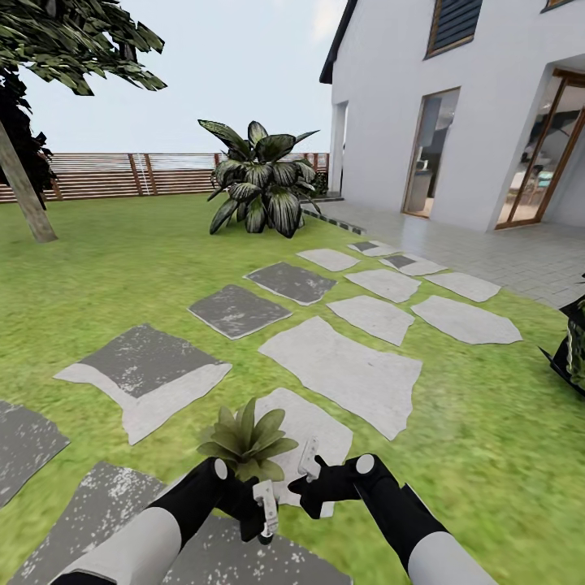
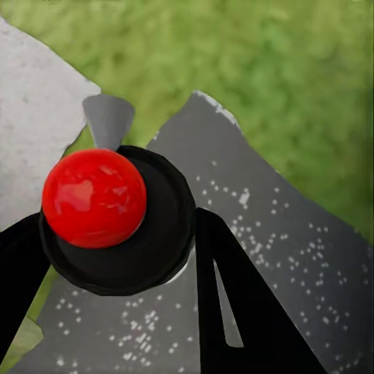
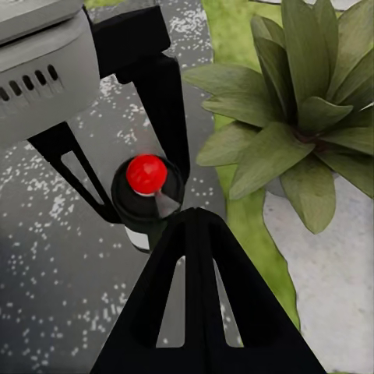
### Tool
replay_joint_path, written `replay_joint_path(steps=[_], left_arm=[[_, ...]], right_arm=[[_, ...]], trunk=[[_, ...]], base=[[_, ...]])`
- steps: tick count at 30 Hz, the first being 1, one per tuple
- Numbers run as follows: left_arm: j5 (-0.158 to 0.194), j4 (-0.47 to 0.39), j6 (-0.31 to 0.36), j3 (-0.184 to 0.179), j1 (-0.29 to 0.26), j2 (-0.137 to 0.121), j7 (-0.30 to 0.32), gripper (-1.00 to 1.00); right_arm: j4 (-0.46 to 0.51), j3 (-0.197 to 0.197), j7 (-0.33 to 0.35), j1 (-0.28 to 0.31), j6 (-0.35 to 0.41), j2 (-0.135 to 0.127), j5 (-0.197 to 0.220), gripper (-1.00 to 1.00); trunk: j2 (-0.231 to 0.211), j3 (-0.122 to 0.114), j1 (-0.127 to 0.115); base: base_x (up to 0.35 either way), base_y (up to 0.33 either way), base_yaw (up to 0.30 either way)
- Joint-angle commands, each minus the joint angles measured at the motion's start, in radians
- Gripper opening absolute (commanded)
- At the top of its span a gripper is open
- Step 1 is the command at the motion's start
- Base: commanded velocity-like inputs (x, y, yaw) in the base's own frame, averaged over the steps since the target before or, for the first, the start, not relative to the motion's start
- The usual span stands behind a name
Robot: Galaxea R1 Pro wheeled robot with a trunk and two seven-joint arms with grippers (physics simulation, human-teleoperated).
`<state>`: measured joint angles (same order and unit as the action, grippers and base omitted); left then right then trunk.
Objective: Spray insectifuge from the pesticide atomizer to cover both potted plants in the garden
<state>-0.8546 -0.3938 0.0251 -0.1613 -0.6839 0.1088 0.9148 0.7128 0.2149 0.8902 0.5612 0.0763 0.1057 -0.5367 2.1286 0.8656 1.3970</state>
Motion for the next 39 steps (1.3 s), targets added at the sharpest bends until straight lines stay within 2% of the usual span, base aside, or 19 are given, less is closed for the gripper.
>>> replay_joint_path(steps=[1,19,25,39], left_arm=[[-0.003,-0.002,0.003,-0.001,0.000,0.001,0.004,-1.00],[0.005,-0.002,0.002,0.004,-0.001,0.011,0.007,-1.00],[0.059,-0.001,0.000,0.002,-0.002,0.010,0.034,-1.00],[0.067,-0.012,0.002,0.005,-0.002,0.011,0.035,-1.00]], right_arm=[[0.002,0.000,0.004,0.000,0.008,0.000,-0.002,-1.00],[0.002,0.000,0.003,0.000,0.006,0.000,-0.002,-1.00],[0.002,0.000,0.003,0.000,0.006,0.000,-0.002,-1.00],[0.001,0.000,0.003,0.000,0.006,0.001,-0.002,-1.00]], trunk=[[0.000,0.001,0.000],[0.000,0.001,0.000],[0.000,0.001,0.000],[0.000,0.001,0.000]], base=[[0.000,0.000,0.000],[0.000,0.000,0.000],[0.000,0.000,0.000],[0.000,0.000,0.000]])
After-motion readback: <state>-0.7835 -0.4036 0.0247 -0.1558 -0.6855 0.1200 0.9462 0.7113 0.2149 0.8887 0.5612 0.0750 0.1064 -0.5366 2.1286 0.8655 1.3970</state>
